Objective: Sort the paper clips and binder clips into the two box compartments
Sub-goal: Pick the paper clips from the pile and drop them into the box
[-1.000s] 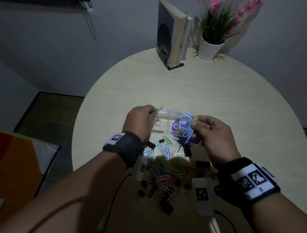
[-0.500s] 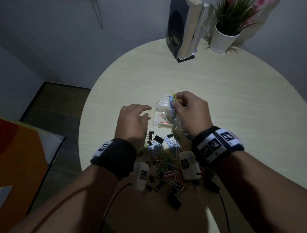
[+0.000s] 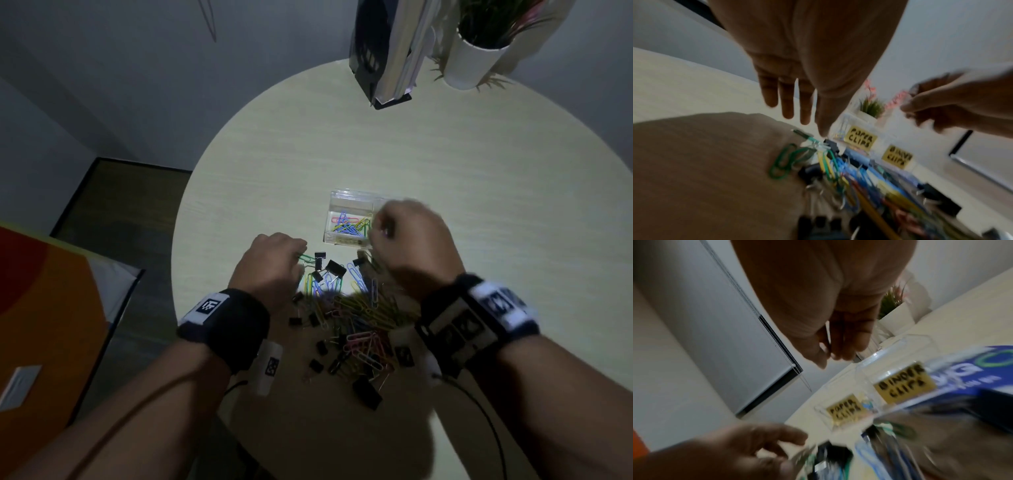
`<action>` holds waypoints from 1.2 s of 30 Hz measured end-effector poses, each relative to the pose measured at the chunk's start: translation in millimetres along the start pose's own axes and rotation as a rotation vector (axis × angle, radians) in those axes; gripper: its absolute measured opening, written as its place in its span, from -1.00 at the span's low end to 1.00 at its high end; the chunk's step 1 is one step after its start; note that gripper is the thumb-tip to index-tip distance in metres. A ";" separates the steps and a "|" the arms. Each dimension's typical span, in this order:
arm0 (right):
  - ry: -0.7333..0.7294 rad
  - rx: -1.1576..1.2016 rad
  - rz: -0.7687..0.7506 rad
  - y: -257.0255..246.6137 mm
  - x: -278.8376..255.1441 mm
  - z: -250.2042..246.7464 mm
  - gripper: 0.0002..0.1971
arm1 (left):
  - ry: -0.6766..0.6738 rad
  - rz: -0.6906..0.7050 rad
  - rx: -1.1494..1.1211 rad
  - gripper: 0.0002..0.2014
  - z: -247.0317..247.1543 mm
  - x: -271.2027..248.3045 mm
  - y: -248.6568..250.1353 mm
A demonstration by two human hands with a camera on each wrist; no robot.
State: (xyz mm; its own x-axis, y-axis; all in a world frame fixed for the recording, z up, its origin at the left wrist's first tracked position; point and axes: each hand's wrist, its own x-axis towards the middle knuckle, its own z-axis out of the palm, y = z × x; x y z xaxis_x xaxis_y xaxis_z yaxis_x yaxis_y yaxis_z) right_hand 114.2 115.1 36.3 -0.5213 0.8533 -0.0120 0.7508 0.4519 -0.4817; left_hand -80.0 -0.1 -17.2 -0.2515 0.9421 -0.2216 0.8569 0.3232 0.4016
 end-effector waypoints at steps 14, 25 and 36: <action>-0.194 -0.185 -0.023 35.3 -64.2 61.1 -0.88 | -0.155 -0.056 -0.057 -0.82 19.3 -18.0 2.2; -0.191 0.098 0.084 34.8 -62.8 31.6 -0.88 | -0.092 -0.146 -0.313 -0.82 6.5 -35.5 3.0; -0.054 0.882 0.539 14.0 -30.7 -24.5 -0.94 | 0.139 -0.124 -0.581 -0.92 -36.0 22.4 57.1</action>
State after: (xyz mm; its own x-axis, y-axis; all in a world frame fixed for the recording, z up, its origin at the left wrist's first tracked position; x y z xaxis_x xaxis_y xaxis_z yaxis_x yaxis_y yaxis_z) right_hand 150.7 101.6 51.4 -0.2379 0.8633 -0.4450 0.3370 -0.3563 -0.8715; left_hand -52.9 42.6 32.7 -0.4237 0.8846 -0.1948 0.4414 0.3894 0.8084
